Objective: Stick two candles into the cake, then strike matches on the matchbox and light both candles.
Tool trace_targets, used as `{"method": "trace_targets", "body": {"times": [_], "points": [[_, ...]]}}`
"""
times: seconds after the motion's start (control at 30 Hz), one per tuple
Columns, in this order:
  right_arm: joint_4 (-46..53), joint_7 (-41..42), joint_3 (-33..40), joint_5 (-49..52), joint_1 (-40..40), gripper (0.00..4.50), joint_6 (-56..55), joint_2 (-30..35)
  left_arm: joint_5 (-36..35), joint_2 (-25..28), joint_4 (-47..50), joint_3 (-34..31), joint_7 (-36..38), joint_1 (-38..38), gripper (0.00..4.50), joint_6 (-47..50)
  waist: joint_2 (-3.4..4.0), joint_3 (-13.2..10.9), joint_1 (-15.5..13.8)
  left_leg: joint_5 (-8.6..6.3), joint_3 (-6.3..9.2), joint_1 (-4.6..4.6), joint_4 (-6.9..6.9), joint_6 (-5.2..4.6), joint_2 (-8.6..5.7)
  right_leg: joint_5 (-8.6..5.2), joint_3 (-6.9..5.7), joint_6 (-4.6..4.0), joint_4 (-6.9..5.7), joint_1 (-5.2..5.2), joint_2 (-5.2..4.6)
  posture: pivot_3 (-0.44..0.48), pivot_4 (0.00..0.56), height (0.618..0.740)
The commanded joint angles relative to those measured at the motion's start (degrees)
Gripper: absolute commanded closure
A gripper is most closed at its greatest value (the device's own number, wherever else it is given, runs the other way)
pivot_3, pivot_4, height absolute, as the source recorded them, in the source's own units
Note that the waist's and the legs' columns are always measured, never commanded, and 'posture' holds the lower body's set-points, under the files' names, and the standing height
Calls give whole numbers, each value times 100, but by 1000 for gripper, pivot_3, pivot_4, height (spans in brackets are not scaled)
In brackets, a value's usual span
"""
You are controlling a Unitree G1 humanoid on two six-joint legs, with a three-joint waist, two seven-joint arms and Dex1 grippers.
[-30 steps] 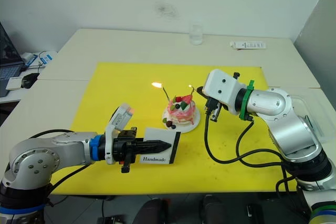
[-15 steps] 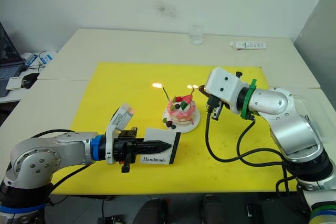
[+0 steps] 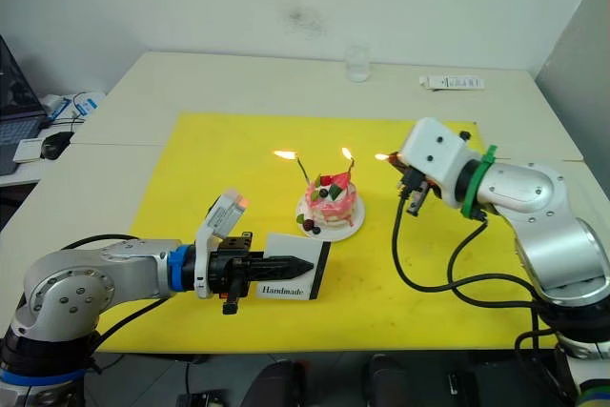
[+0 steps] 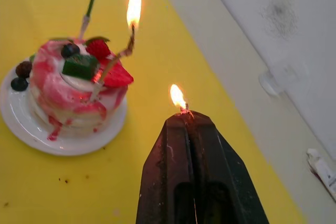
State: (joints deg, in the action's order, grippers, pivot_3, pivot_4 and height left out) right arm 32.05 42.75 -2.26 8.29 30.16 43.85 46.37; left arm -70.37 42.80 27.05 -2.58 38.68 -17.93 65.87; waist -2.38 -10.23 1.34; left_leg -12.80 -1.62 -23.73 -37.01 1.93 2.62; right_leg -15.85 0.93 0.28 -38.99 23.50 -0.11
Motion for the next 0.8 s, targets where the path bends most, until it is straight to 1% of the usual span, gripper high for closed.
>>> {"method": "trace_targets", "body": {"times": [0.03, 0.1, 0.13, 0.2, 0.3, 0.43, 0.6, 0.7, 0.8], "points": [[84, -361, 943, -94, -628, 4471, 307, 152, -59, -87, 88, -6, 31, -22, 4500, -64, -2, 1, -25, 0, 3, 0, -1, 0, 0, 0, -3, 0, 1, -3, 0, 0, 150, 740], [64, -523, 1245, -107, -935, 4471, 400, 128, -76, -124, 103, 9, 17, 4, 4500, -61, -1, 1, -37, 0, 2, 0, 0, 0, 0, 0, -3, 0, 2, -3, 0, 0, 150, 740], [-51, -724, 1553, -213, -1197, 4471, 385, 77, -94, -154, 131, 29, 1, 37, 4500, -59, -1, 2, -39, 0, 0, 0, 0, 0, 0, 0, 1, 0, 1, -2, 0, 0, 150, 740], [-310, -1099, 2073, -409, -1616, 4471, 275, 1, -141, -212, 178, 61, -32, 94, 4500, -44, 0, 2, -45, 0, 0, 1, -1, 0, 0, 0, 1, 0, 0, -3, 0, 0, 150, 740], [-877, -1410, 2557, -539, -1999, 4471, -33, -63, -159, -296, 211, 102, -84, 124, 4500, -35, 0, 2, -46, 0, -1, 2, -2, 0, -1, 0, 2, 0, -2, -3, 1, 0, 150, 740], [-1713, -1706, 2926, -535, -2108, 4471, -296, -169, -141, -386, 214, 154, -137, 117, 4500, -43, 11, 8, -20, 1, -7, 13, -3, -1, -2, 1, 9, 1, -6, -10, 10, 0, 150, 740], [-2524, -1821, 3044, -344, -1930, 4471, -280, -223, -155, -464, 228, 151, -220, 139, 4500, -33, 16, 11, 25, 1, -10, 29, -2, -1, -3, 1, 13, 1, -7, -23, 21, 0, 150, 740], [-2904, -1885, 3047, -268, -1798, 3814, -362, -247, -158, -479, 220, 133, -261, 161, 4500, -27, 17, 12, 30, 1, -11, 30, 0, -1, -3, 1, 15, 1, -7, -23, 26, 0, 150, 740], [-3122, -1950, 3092, -175, -1701, 2812, -406, -242, -162, -484, 214, 121, -306, 157, 4500, -30, 19, 13, 30, 1, -11, 30, 0, -1, -3, 0, 16, 1, -6, -23, 27, 0, 150, 740]]}}
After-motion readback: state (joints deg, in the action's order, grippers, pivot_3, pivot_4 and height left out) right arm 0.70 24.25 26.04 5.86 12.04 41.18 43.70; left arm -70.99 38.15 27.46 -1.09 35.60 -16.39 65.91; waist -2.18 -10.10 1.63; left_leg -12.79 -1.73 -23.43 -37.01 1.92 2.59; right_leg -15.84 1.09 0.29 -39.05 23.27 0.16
